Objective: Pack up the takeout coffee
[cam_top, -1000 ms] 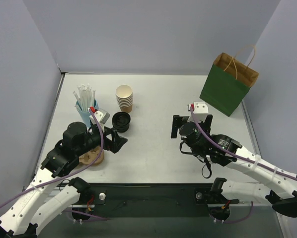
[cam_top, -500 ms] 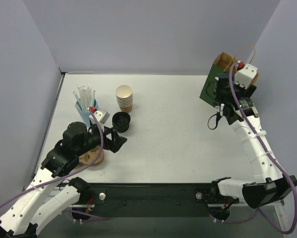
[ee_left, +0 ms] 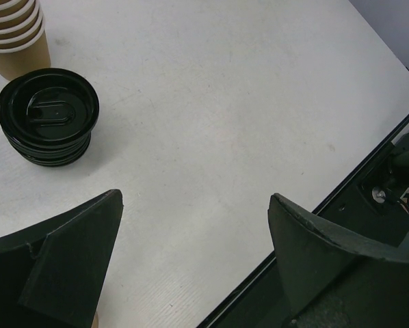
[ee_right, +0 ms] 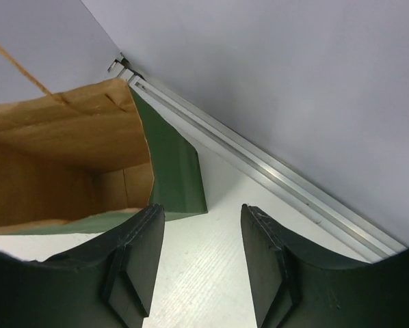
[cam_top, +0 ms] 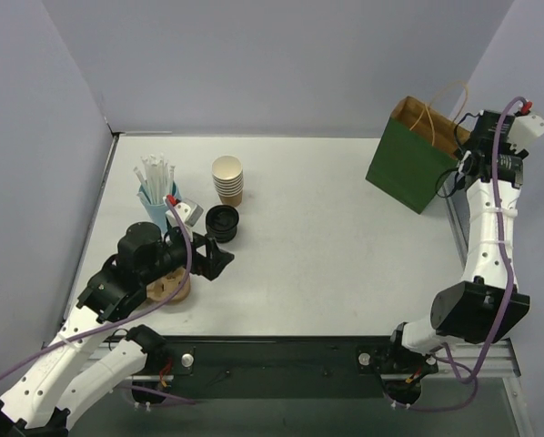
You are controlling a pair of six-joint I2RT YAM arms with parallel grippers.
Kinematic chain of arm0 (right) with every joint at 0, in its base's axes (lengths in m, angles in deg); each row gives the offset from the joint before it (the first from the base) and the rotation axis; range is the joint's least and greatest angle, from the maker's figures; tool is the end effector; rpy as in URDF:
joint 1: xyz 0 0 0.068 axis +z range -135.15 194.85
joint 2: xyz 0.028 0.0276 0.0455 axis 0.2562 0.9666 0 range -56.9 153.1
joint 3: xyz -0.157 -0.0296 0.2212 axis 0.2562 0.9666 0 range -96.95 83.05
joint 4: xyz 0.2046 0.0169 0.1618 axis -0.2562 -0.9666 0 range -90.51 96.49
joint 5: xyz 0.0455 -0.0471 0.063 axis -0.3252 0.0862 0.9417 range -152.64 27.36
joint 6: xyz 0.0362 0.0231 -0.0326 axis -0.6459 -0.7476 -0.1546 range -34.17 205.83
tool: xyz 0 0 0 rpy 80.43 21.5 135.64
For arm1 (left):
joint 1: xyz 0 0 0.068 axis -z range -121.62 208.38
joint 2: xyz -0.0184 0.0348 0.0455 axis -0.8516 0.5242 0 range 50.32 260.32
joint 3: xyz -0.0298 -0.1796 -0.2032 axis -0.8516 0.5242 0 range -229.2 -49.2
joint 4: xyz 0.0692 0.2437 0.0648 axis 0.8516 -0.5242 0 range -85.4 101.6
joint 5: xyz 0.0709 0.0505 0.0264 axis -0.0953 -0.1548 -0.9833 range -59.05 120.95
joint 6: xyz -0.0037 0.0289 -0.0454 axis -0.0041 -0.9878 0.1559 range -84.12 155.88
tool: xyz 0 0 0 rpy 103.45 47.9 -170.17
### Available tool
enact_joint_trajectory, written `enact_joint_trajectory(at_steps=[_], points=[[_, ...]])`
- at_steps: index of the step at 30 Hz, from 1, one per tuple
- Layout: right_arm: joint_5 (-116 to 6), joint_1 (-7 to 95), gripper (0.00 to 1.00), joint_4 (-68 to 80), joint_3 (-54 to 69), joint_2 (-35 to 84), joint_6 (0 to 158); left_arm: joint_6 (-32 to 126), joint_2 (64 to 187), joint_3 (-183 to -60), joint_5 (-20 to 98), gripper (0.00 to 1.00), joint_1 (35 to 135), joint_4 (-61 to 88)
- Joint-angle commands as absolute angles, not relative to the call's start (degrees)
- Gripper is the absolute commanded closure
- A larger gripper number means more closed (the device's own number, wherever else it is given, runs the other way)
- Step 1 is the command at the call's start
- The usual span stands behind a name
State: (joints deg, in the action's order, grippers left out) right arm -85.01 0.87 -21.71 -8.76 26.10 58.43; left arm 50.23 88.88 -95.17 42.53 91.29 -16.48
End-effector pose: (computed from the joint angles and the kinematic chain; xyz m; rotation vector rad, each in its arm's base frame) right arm 0.3087 -0.0909 0.4369 0.9056 1.6570 -0.2124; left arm 0.1227 -0.0878 0.3308 0.4589 1.9433 -0.7371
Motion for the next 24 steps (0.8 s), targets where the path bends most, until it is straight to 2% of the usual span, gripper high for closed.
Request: enact_joint_trajectory(at_steps=[1, 9, 18, 24], points=[[-77.0, -2.0, 0.52, -21.8, -12.8, 29.3, 57.1, 49.7, 89.2, -95.4, 44.5, 0.03, 91.3, -14.5], [-72.8, -3.1, 0.5, -22.1, -18.9, 37.4, 59.1, 50.0, 89.3, -95.5, 46.1, 0.03, 91.3, -14.6], [-74.4, -3.1, 0.51, -22.3, -22.2, 42.6, 60.6, 50.2, 88.6, -95.3, 46.7, 0.03, 91.3, -14.3], [-73.3, -3.2, 0.66, -22.3, -23.0, 44.4, 61.0, 50.3, 88.3, -95.4, 46.8, 0.03, 91.3, -14.3]])
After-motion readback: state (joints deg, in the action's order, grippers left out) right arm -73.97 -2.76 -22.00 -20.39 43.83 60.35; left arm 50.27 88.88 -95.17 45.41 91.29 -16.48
